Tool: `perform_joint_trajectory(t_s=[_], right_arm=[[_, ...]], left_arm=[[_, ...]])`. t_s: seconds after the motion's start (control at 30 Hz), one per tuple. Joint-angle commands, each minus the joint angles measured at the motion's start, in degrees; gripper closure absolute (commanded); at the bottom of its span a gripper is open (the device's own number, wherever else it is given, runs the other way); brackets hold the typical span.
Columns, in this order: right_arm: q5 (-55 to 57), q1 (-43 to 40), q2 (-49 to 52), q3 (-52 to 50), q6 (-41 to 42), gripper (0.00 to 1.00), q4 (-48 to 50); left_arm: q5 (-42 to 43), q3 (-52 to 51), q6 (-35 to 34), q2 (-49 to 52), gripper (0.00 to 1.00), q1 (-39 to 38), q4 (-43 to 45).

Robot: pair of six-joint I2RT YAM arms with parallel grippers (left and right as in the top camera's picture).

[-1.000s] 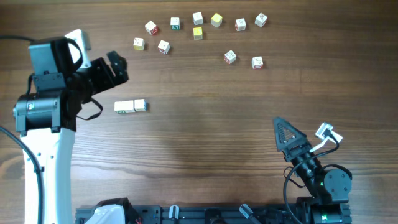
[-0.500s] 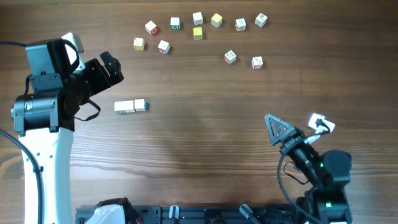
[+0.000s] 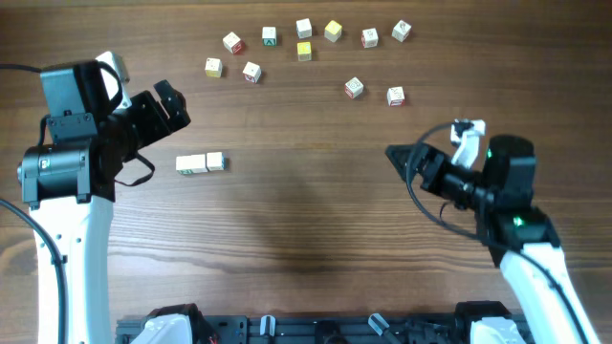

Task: Form a horizontal line
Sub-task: 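Reach the right gripper to the far cluster and grasp the spiral block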

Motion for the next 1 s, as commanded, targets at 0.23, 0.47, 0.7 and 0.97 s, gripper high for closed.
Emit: perform_joint_trajectory(t_s=[0.23, 0.47, 0.7, 0.97], right_arm=[[-1.44, 0.61, 10.25, 9.49, -6.75, 0.0, -0.46], [0.76, 0.61, 11.23, 10.86, -8.11, 0.0, 3.87], [3.26, 0.61, 14.38, 16.02, -9.38, 0.0, 3.48], [3.19, 0.63, 23.52, 21.81, -10.54, 0.0, 1.53]], left_arm=[[-0.55, -0.46, -0.48, -0.2, 0.0, 0.2, 0.11], [-0.55, -0.46, -0.48, -0.2, 0.0, 0.2, 0.11], [-0.55, -0.46, -0.48, -0.2, 0.0, 0.2, 0.11], [-0.55, -0.46, -0.48, -0.2, 0.0, 0.2, 0.11]])
